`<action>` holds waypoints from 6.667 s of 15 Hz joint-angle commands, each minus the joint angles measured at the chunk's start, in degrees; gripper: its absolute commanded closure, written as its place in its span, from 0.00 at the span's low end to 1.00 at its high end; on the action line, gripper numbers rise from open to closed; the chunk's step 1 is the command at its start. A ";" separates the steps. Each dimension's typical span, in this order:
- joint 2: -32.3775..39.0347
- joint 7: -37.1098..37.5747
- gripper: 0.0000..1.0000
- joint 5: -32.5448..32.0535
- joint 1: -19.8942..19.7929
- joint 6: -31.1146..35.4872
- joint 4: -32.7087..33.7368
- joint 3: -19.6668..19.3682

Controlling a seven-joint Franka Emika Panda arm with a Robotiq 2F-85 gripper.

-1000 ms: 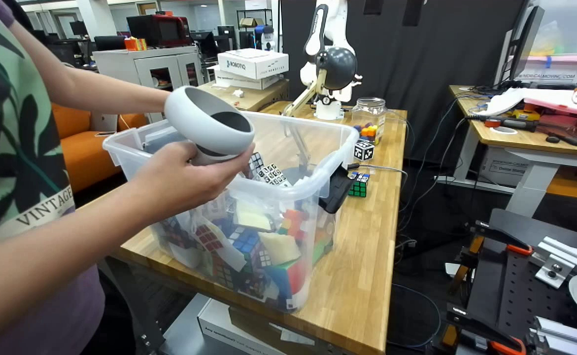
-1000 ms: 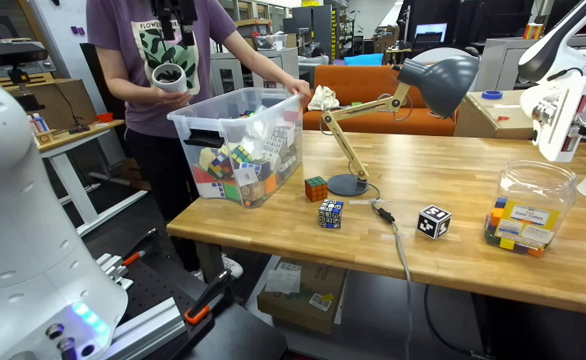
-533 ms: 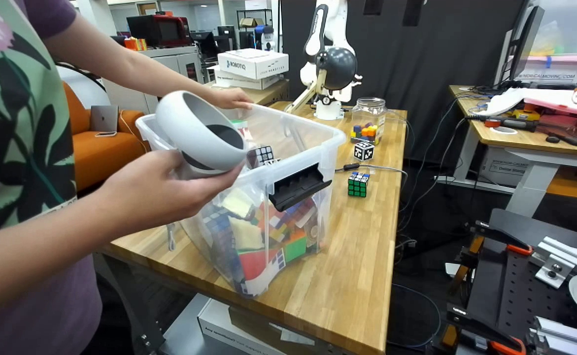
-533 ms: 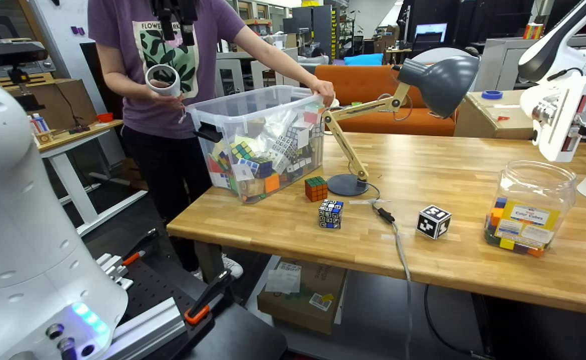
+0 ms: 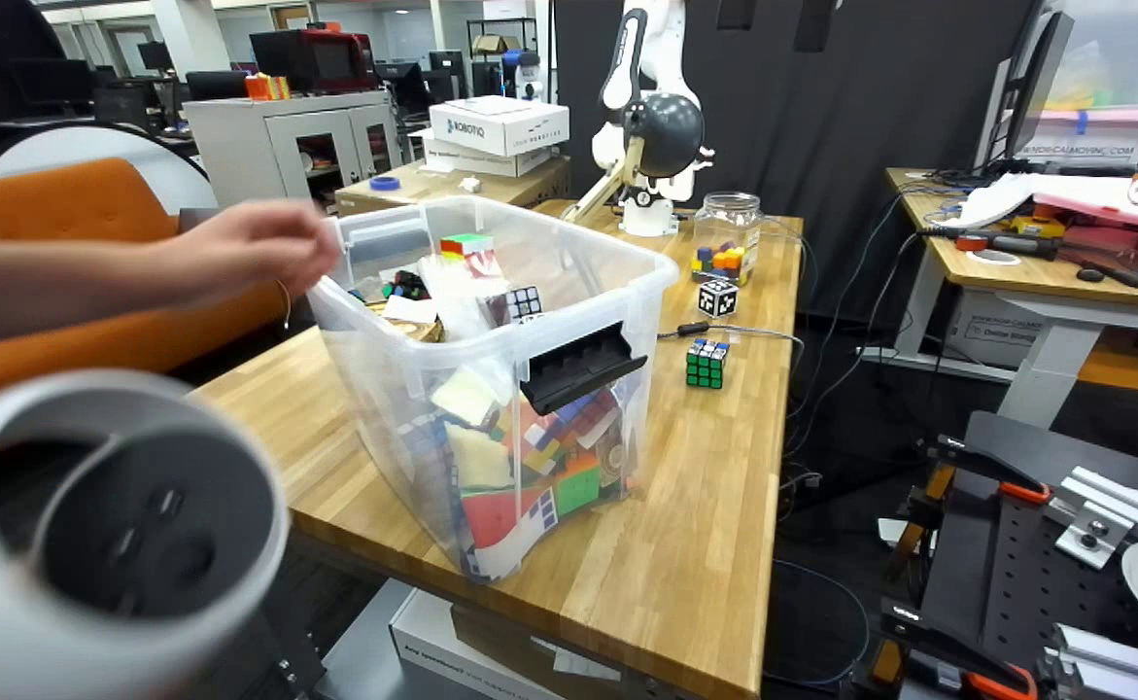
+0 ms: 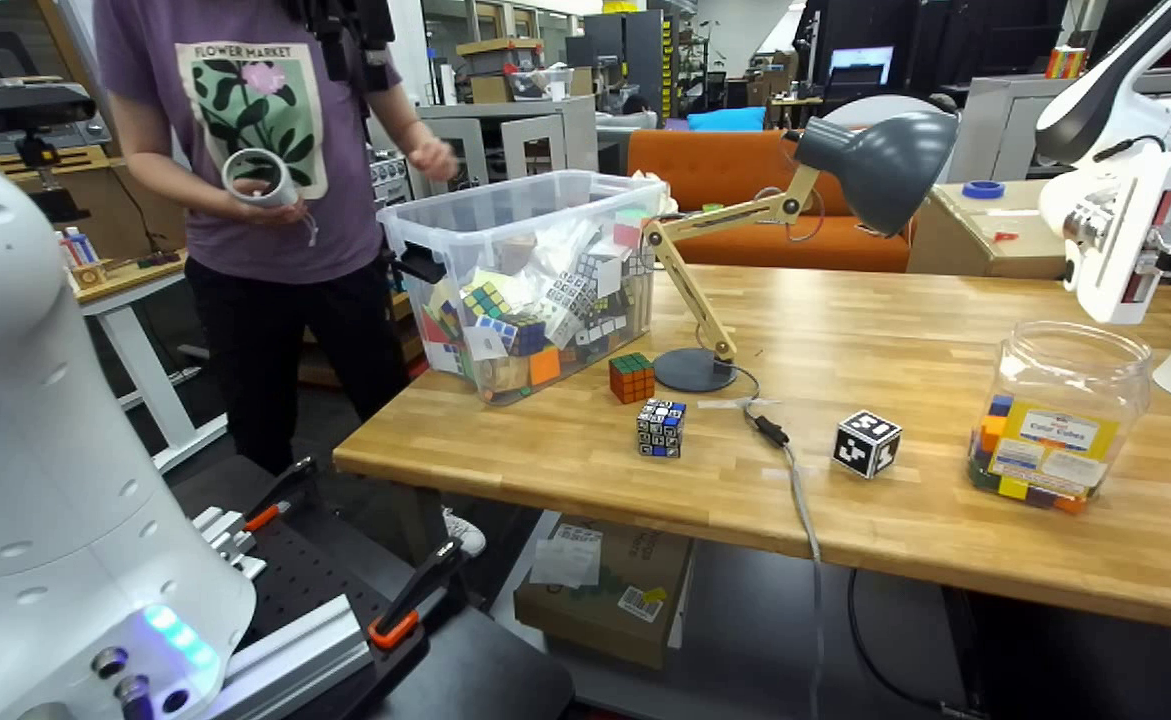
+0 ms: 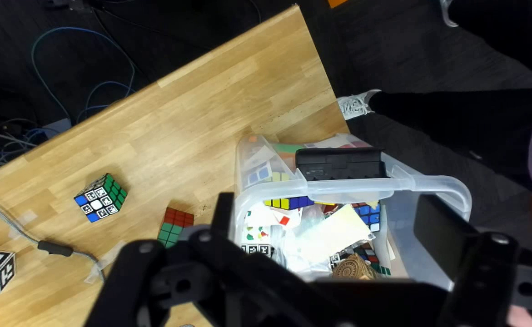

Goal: Pick the Rubik's cubes and put them in the plastic box

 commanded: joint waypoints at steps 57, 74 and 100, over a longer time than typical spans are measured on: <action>2.17 -0.01 0.00 -5.80 -8.57 3.59 -0.56 -5.84; 22.87 4.90 0.00 -6.09 -11.22 16.37 1.43 -10.06; 44.00 16.45 0.00 -10.31 -10.85 27.45 8.42 -15.31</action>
